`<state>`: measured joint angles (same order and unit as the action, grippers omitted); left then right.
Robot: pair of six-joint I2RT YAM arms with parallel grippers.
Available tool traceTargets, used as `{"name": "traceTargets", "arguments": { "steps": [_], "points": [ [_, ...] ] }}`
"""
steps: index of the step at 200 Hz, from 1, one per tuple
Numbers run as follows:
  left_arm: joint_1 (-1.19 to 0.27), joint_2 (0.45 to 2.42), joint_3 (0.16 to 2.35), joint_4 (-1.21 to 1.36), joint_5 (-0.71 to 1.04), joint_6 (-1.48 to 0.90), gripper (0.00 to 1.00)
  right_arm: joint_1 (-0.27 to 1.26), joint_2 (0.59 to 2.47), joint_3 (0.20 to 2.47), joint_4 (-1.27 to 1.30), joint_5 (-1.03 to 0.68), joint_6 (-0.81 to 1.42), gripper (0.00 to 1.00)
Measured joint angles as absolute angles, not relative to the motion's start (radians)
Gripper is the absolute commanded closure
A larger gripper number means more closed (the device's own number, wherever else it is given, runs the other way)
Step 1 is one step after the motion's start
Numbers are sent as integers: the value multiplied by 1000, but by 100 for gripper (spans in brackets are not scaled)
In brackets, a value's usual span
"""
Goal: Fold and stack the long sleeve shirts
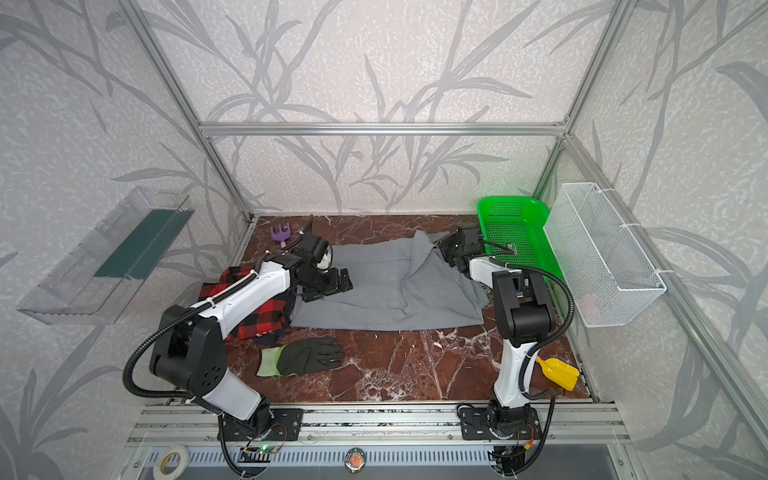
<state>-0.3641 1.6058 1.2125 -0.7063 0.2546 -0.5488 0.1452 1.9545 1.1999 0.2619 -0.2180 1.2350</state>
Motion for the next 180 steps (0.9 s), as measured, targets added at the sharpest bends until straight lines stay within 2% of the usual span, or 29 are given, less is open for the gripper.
{"name": "traceTargets", "arguments": {
  "steps": [40, 97, 143, 180],
  "points": [
    [-361, 1606, 1213, -706, 255, -549, 1, 150, 1954, 1200, 267, -225, 1241, 66],
    [-357, 1606, 1213, -706, 255, -549, 1, 173, 1955, 1217, 271, -251, 1253, 71],
    [-353, 1606, 1213, -706, 256, -549, 1, 196, 1927, 1188, 259, -236, 1259, 67],
    [-352, 1606, 1213, -706, 256, -549, 1, 205, 1916, 1196, 257, -237, 1260, 68]
  ]
}}
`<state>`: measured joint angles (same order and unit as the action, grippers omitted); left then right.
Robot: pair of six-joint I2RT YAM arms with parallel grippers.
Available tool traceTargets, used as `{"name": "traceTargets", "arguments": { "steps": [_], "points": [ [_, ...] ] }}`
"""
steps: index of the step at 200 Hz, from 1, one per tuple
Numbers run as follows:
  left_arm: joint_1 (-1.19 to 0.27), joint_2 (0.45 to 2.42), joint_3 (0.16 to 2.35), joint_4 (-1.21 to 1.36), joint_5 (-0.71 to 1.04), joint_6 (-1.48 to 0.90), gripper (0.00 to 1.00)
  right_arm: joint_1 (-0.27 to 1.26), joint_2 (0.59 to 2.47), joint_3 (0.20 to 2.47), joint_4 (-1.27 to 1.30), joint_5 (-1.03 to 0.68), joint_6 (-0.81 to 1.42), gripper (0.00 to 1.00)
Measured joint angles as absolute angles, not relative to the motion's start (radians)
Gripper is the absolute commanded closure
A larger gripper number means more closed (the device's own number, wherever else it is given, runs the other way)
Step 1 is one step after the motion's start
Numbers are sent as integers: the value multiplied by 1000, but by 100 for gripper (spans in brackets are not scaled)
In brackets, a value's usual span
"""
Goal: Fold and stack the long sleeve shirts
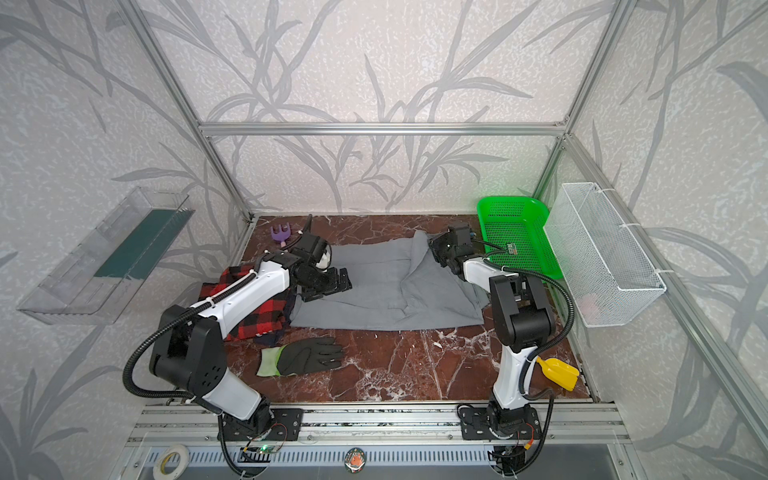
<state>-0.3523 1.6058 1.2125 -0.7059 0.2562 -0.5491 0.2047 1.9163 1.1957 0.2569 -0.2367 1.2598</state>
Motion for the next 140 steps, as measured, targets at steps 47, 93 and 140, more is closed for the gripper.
{"name": "traceTargets", "arguments": {
  "steps": [47, 93, 140],
  "points": [
    [-352, 1605, 1213, -706, 256, -549, 1, 204, 1919, 1198, 266, -236, 1271, 68],
    [-352, 1605, 1213, -706, 259, -549, 1, 205, 1912, 1133, 265, -232, 1285, 65],
    [-352, 1597, 1213, -706, 260, -549, 1, 211, 1904, 1143, 259, -223, 1283, 64]
  ]
}}
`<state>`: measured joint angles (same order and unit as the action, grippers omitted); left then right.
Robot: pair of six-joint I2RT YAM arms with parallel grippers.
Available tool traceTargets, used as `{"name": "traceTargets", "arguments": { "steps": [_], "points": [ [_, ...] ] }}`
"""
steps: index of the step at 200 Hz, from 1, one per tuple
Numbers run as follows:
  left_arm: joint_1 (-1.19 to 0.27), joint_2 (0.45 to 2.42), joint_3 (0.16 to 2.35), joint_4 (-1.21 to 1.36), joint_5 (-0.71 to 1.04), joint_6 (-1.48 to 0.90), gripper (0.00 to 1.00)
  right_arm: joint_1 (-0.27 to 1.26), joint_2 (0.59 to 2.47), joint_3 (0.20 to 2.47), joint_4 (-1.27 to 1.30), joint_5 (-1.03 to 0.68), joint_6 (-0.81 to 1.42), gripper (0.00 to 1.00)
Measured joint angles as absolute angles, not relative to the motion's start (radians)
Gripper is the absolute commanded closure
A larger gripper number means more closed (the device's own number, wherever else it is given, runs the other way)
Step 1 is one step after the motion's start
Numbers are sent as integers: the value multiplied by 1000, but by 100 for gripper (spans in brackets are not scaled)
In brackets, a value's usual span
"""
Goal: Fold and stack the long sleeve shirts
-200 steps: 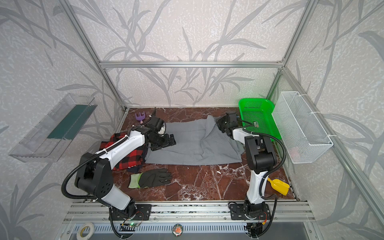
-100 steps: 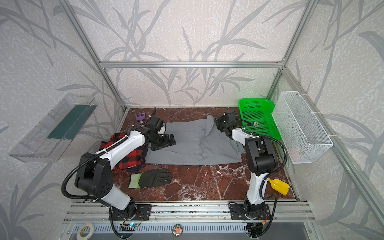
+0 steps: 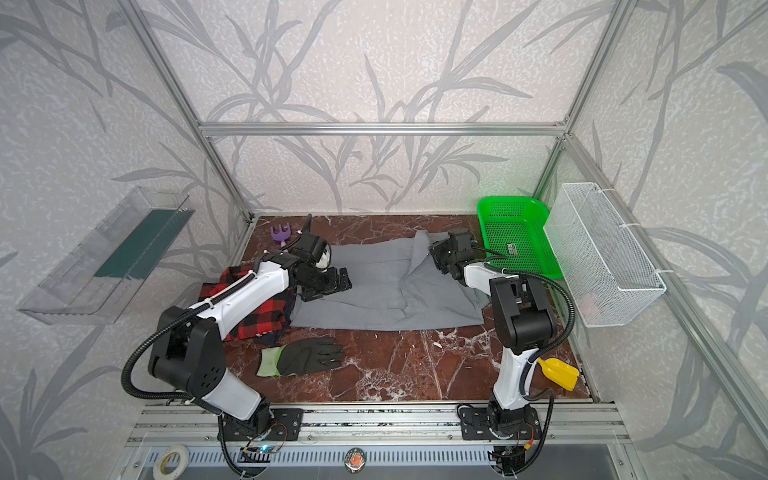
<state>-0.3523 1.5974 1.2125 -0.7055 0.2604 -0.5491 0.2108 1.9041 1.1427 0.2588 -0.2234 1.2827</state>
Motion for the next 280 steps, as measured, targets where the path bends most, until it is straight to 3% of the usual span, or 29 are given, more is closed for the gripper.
{"name": "traceTargets", "arguments": {
  "steps": [34, 78, 144, 190, 241, 280],
  "points": [
    [-352, 1597, 1213, -706, 260, -549, 1, 211, 1949, 1224, 265, -229, 1267, 72],
    [-347, 1597, 1213, -706, 260, -549, 1, 212, 1969, 1260, 265, -238, 1245, 100],
    [-345, 1591, 1213, -706, 261, -549, 1, 268, 1850, 1239, 157, -189, 1099, 100],
    [-345, 1574, 1211, -702, 266, -549, 1, 418, 1609, 1238, -1, 4, 810, 100],
    [-345, 1554, 1207, -702, 270, -550, 1, 643, 1522, 1182, -96, 260, 500, 100],
    [-345, 1553, 1205, -701, 278, -550, 1, 728, 1544, 1148, -181, 265, 426, 64]
  ]
}}
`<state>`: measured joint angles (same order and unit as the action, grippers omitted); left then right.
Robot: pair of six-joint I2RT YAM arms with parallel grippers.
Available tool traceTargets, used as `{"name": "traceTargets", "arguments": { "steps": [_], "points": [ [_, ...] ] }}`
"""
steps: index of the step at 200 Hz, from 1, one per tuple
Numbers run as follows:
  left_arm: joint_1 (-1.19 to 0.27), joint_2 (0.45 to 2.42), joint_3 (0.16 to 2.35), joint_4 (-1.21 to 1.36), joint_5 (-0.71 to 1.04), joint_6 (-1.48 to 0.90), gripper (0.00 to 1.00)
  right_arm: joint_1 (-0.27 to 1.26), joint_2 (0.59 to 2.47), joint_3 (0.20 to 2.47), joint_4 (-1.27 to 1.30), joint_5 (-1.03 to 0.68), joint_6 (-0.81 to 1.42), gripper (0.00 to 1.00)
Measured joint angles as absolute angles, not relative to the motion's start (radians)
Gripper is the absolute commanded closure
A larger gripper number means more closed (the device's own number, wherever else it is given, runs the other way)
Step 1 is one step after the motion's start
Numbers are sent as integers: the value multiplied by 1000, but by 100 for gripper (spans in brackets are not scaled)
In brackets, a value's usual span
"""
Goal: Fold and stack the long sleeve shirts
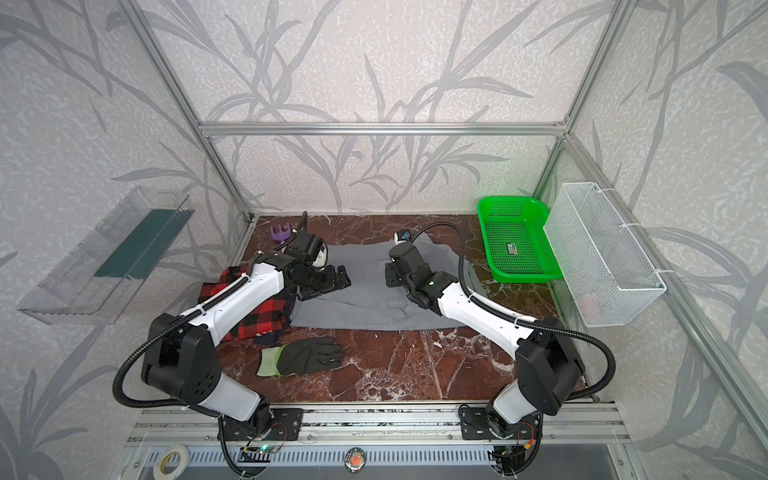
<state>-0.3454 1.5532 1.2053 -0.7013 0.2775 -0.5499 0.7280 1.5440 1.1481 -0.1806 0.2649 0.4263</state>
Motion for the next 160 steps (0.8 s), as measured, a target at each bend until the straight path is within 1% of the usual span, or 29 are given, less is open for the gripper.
{"name": "traceTargets", "arguments": {
  "steps": [47, 74, 96, 134, 160],
  "points": [
    [-346, 1553, 1201, -700, 286, -545, 1, 732, 1551, 1152, -353, 230, 428, 42],
    [-356, 1559, 1204, -696, 290, -518, 1, 706, 1461, 1092, -387, 209, 432, 42],
    [-398, 1570, 1224, -701, 275, -482, 1, 624, 1386, 1051, -396, 148, 450, 41],
    [-607, 1626, 1327, -711, 145, -369, 1, 473, 1296, 980, -403, 17, 498, 40],
    [-724, 1768, 1480, -749, 59, -330, 1, 340, 1160, 899, -424, -49, 516, 39]
  ]
}}
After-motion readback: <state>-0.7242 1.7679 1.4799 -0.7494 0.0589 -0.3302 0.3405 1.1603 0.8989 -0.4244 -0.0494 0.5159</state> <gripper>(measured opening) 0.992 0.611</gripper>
